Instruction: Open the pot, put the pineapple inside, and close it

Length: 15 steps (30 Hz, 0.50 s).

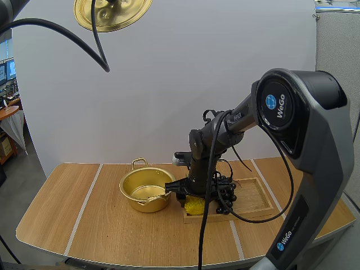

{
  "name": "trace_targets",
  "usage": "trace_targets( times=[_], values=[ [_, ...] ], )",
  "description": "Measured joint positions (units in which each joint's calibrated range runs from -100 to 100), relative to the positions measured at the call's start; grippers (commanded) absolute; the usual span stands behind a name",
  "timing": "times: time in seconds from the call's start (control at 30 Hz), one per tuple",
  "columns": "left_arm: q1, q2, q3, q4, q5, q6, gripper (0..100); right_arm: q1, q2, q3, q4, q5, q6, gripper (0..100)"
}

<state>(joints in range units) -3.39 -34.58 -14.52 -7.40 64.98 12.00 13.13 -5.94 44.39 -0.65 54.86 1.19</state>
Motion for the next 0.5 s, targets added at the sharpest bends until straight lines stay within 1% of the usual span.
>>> trace_targets(
  times=[0.2, 0.3, 0.43, 0.5],
  values=[
    [0.0, 0.0, 0.0, 0.0, 0.0, 0.0, 0, 0.0, -4.31, 0.0, 0.0, 0.17, -0.11, 0],
    [0.0, 0.0, 0.0, 0.0, 0.0, 0.0, 0, 0.0, -8.51, -0.72, 0.0, 0.17, -1.79, 0],
    [0.0, 0.0, 0.0, 0.0, 0.0, 0.0, 0, 0.0, -12.53, -4.71, 0.0, 2.35, -4.0, 0],
    [0.0, 0.0, 0.0, 0.0, 0.0, 0.0, 0, 0.16, -12.95, -6.98, 0.0, 3.87, -4.77, 0]
  ],
)
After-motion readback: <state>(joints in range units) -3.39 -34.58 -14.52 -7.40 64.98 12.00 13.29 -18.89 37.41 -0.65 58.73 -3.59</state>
